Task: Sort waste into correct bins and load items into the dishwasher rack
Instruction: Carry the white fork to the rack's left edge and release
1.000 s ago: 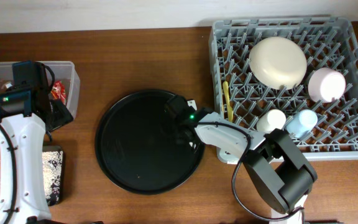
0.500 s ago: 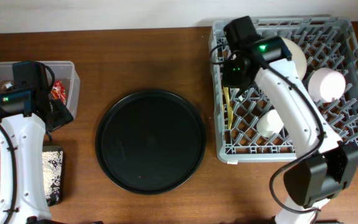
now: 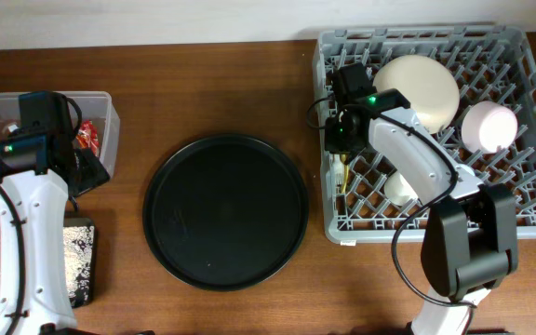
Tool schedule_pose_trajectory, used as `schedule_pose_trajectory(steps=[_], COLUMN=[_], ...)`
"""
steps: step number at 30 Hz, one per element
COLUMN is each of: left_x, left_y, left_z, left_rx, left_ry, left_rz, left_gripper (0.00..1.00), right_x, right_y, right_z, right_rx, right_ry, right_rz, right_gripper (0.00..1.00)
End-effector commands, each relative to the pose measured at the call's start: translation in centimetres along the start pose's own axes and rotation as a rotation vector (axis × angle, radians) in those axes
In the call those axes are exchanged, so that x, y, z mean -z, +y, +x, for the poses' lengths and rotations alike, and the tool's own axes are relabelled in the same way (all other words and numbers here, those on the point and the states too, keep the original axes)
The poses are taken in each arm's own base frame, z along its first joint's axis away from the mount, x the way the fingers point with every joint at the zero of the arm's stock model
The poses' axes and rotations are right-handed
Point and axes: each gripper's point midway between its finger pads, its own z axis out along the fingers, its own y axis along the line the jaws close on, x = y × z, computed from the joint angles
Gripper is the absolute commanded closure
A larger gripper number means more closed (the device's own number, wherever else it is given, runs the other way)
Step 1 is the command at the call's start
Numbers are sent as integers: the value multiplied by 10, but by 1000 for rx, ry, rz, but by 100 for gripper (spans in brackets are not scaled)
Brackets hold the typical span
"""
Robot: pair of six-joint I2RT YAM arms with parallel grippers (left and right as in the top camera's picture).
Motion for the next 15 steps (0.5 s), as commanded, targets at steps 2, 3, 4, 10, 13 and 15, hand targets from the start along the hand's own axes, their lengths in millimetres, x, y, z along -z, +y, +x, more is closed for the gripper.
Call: schedule_pose_trajectory(steps=[2,3,4,10,13,15], left_x=[4,4,4,4,4,4], left_y=[2,2,2,2,2,2], left_z=[-2,-2,-2,-2,-2,-2], left_rx=[7,7,7,7,7,7], left_ry=[-15,-15,-15,-15,-15,-15], left_rz=[-2,-2,-2,-2,-2,-2], left_gripper=[1,1,1,1,1,1], right_x=[13,35,64,231,232,232], right_y=[2,4,3,-13,-13,-13], right_z=[-8,-22,-34,-22,-22,-22], right_rx=[17,31,20,4,4,4], right_ry=[-38,-89,-138,-337,-340,-339], right_rz=[-11,-24,-38,-107,-108,-108], right_gripper=[57,57,57,2,2,2])
